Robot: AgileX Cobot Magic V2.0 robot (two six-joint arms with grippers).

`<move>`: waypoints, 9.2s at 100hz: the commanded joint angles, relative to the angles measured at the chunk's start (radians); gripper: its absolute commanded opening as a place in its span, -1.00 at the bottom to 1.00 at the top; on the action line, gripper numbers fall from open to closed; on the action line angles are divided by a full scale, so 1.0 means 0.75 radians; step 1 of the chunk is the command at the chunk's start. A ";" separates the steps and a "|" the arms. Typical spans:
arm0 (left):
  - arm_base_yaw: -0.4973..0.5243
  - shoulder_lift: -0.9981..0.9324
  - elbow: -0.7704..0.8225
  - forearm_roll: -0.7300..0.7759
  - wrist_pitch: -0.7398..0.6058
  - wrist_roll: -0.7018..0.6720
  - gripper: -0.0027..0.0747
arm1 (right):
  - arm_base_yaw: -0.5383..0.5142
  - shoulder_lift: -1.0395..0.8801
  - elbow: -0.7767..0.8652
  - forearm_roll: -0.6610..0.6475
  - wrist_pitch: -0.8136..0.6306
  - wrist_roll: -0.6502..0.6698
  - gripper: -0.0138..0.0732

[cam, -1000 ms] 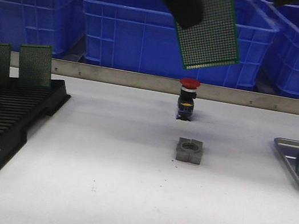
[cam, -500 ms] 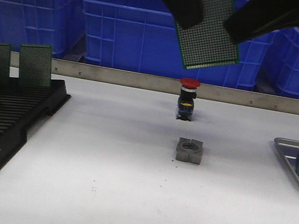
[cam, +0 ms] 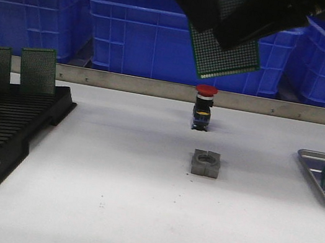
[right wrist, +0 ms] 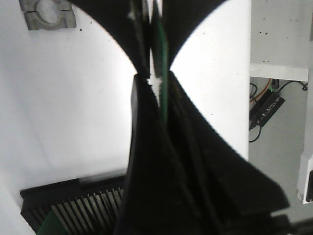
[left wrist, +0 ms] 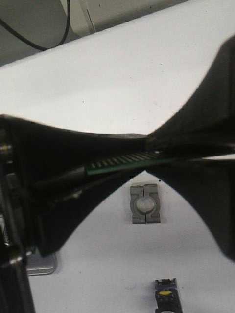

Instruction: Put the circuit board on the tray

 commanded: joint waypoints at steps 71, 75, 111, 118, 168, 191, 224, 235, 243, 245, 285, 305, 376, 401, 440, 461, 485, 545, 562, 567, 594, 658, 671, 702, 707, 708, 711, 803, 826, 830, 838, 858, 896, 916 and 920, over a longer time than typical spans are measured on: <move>-0.007 -0.070 -0.033 -0.086 0.018 0.005 0.71 | -0.057 -0.087 -0.036 -0.039 0.021 0.112 -0.82; -0.007 -0.070 -0.033 -0.086 0.018 0.005 0.71 | -0.082 -0.096 -0.036 -0.069 0.020 0.139 -0.82; -0.007 -0.070 -0.033 -0.086 0.021 0.005 0.71 | -0.525 -0.031 -0.035 -0.105 0.038 0.367 -0.82; -0.007 -0.070 -0.033 -0.086 0.023 0.005 0.71 | -0.606 0.016 -0.035 -0.105 0.038 0.460 -0.82; -0.007 -0.070 -0.033 -0.086 0.029 0.005 0.71 | -0.802 0.410 -0.035 -0.072 0.032 0.903 -0.81; -0.007 -0.070 -0.033 -0.086 0.034 0.000 0.71 | -0.802 0.450 -0.035 -0.065 0.003 0.906 -0.56; -0.007 -0.070 -0.033 -0.086 0.034 -0.003 0.71 | -0.802 0.451 -0.035 -0.065 -0.052 0.906 0.37; -0.007 -0.070 -0.033 -0.086 0.034 -0.005 0.71 | -0.802 0.451 -0.035 -0.065 -0.073 0.906 0.38; -0.007 -0.070 -0.033 -0.086 0.034 -0.008 0.71 | -0.802 0.451 -0.037 -0.065 -0.080 0.905 0.38; -0.007 -0.070 -0.033 -0.086 0.034 -0.024 0.71 | -0.802 0.447 -0.037 -0.065 -0.083 0.904 0.38; 0.089 -0.188 -0.033 -0.055 -0.218 -0.350 0.71 | -0.688 0.159 -0.034 -0.065 -0.253 0.849 0.38; 0.254 -0.296 -0.016 -0.070 -0.362 -0.578 0.71 | -0.532 -0.109 -0.032 -0.118 -0.417 0.846 0.38; 0.649 -1.236 1.158 -0.327 -1.186 -0.629 0.71 | -0.326 -1.148 0.703 -0.216 -1.127 0.677 0.37; 0.649 -1.630 1.538 -0.392 -1.363 -0.629 0.70 | -0.326 -1.527 0.957 -0.214 -1.198 0.688 0.37; 0.649 -2.111 1.912 -0.415 -1.581 -0.629 0.69 | -0.326 -1.754 1.165 -0.202 -1.208 0.780 0.37; 0.649 -2.151 1.963 -0.418 -1.581 -0.629 0.50 | -0.326 -1.754 1.170 -0.196 -1.216 0.780 0.27; 0.649 -2.151 1.964 -0.418 -1.581 -0.629 -0.45 | -0.326 -1.754 1.170 -0.196 -1.220 0.780 -0.59; 0.649 -2.151 1.964 -0.418 -1.581 -0.629 -0.98 | -0.326 -1.754 1.170 -0.196 -1.220 0.780 -0.84; 0.649 -2.151 1.964 -0.418 -1.581 -0.629 -0.98 | -0.326 -1.754 1.170 -0.196 -1.220 0.780 -0.84; 0.649 -2.151 1.964 -0.418 -1.581 -0.629 -0.98 | -0.326 -1.754 1.170 -0.196 -1.220 0.780 -0.84; 0.649 -2.151 1.964 -0.418 -1.581 -0.629 -0.98 | -0.326 -1.754 1.170 -0.196 -1.220 0.780 -0.84; 0.699 -2.338 2.107 0.734 -1.556 -1.613 -0.98 | -0.326 -1.754 1.170 -0.196 -1.220 0.780 -0.84; 0.699 -2.427 2.204 0.735 -1.557 -1.613 -0.98 | -0.326 -1.754 1.170 -0.196 -1.220 0.780 -0.84; 0.699 -2.521 2.422 0.816 -1.672 -1.694 -0.98 | -0.326 -1.754 1.170 -0.196 -1.220 0.780 -0.84; 0.699 -2.521 2.441 0.826 -1.687 -1.711 -0.98 | -0.326 -1.754 1.172 -0.196 -1.220 0.780 -0.84; 0.699 -2.521 2.441 0.829 -1.687 -1.711 -0.98 | -0.326 -1.754 1.172 -0.196 -1.220 0.780 -0.84; 0.699 -2.521 2.441 0.829 -1.660 -1.711 -0.98 | -0.326 -1.754 1.174 -0.196 -1.220 0.780 -0.84; 0.699 -2.521 2.441 0.834 -1.687 -1.711 -0.98 | -0.326 -1.754 1.180 -0.196 -1.215 0.780 -0.84; 0.699 -2.521 2.441 0.834 -1.687 -1.711 -0.98 | -0.326 -1.760 1.182 -0.217 -1.277 0.786 -0.84; 0.699 -2.521 2.441 0.834 -1.687 -1.711 -0.98 | -0.326 -1.773 1.182 -0.259 -1.279 0.824 -0.84; 0.699 -2.521 2.441 0.834 -1.687 -1.711 -0.98 | -0.322 -1.816 1.182 -0.473 -1.281 1.018 -0.84; 0.699 -2.521 2.441 0.834 -1.687 -1.711 -0.98 | -0.322 -1.970 1.295 -1.139 -1.406 1.762 -0.84; 0.699 -2.521 2.441 0.834 -1.687 -1.711 -0.98 | -0.319 -2.176 1.606 -1.340 -1.624 2.060 -0.84; 0.699 -2.521 2.441 0.834 -1.687 -1.711 -0.98 | -0.268 -2.174 1.683 -1.338 -1.703 2.060 -0.84; 0.699 -2.521 2.441 0.834 -1.687 -1.711 -0.98 | -0.259 -2.174 1.683 -1.338 -1.706 2.059 -0.84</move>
